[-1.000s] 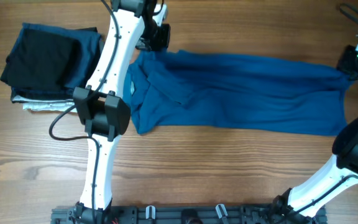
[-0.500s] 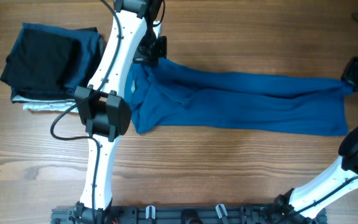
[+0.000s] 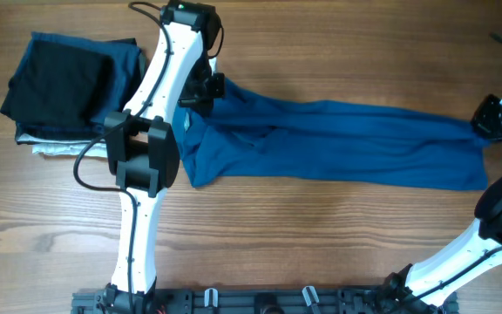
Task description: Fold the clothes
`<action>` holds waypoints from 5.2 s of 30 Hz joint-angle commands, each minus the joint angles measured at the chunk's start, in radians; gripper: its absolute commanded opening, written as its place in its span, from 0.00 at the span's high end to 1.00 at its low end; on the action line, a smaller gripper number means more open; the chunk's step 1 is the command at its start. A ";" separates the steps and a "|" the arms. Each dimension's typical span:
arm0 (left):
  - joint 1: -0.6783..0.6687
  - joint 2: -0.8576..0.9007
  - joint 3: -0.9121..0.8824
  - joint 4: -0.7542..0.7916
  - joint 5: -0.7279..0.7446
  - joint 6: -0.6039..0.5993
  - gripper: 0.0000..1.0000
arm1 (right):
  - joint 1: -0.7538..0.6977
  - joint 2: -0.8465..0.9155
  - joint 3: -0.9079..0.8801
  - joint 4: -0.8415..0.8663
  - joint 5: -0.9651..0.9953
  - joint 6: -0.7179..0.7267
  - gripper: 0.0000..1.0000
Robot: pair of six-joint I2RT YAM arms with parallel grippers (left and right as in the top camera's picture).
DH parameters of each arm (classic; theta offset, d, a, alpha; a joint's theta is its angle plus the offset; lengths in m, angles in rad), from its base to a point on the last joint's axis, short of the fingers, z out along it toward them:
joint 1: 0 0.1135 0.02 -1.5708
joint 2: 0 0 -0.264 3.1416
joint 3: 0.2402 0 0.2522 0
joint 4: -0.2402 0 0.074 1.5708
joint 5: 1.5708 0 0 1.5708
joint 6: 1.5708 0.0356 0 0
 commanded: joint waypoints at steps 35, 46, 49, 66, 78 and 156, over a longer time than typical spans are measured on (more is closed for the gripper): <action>0.090 -0.056 -0.145 -0.003 0.008 0.000 0.63 | 0.001 0.065 0.075 -0.147 0.146 0.070 0.31; 0.085 -0.127 0.051 0.063 0.106 0.000 0.96 | 0.086 0.034 0.118 -0.286 -0.057 -0.005 0.96; 0.072 -0.106 0.000 0.137 0.106 0.000 0.96 | 0.092 0.035 0.028 -0.199 0.029 0.023 0.96; 0.000 -0.103 -0.262 0.364 0.097 0.046 0.96 | 0.089 0.036 -0.284 -0.114 0.248 0.320 0.96; 0.000 -0.238 -0.259 0.378 0.094 0.045 0.96 | 0.087 -0.259 -0.218 -0.145 0.132 0.261 0.96; 0.183 -0.230 -0.260 0.511 0.098 0.045 0.89 | 0.864 0.011 -0.275 0.055 -0.171 -0.010 0.96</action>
